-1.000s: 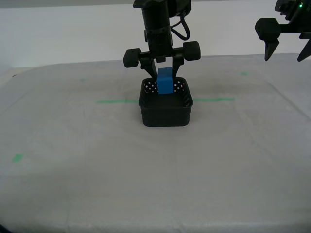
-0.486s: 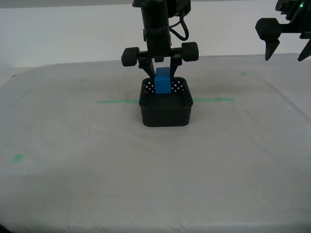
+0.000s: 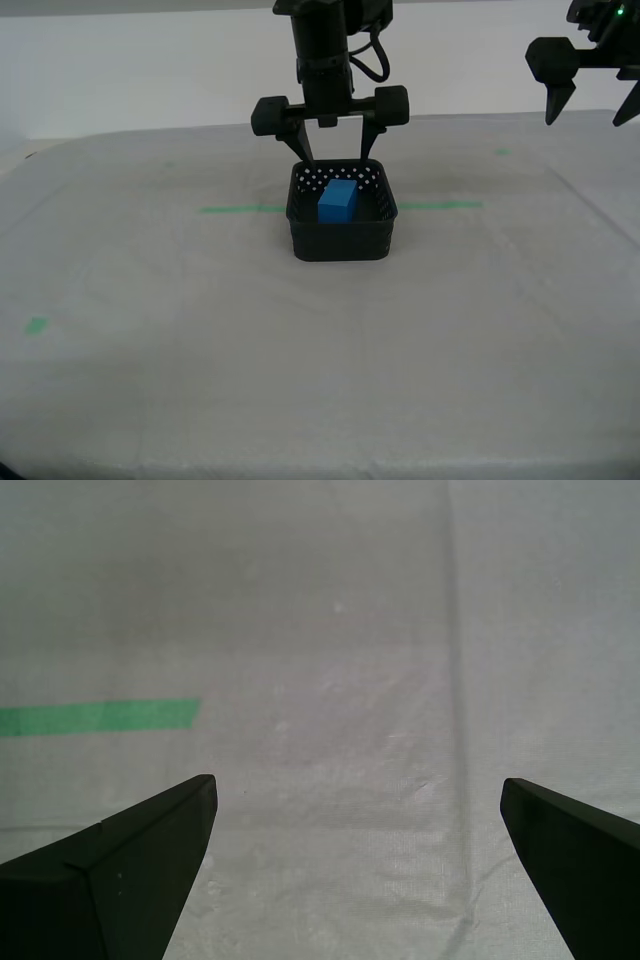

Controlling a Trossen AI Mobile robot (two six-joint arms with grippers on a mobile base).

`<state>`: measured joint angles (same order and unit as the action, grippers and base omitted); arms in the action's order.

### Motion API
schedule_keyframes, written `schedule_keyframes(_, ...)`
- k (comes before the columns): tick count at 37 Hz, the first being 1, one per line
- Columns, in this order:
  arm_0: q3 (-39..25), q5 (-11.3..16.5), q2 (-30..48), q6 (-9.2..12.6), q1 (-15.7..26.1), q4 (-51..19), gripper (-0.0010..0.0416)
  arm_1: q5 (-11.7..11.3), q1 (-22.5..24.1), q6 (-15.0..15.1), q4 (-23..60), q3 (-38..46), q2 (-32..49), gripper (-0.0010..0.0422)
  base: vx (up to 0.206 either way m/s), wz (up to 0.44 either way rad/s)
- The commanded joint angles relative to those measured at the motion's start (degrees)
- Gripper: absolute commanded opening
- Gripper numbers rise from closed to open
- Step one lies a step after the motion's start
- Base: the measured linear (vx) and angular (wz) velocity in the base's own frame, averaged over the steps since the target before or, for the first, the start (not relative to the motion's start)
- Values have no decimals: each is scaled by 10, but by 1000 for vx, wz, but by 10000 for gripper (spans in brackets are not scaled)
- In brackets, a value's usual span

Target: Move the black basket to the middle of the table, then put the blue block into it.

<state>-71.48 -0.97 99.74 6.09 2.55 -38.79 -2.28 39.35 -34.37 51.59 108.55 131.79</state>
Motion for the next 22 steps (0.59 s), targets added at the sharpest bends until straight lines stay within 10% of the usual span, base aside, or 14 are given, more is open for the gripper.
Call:
schedule_keyframes(1,0,0,0,-1,0,0,398,-1,0,6,1,0,0,377,0,0)
schedule_keyframes(22,0,0,0,-1,0,0,398,-5,-2,61,2,0,-24,405,0,0)
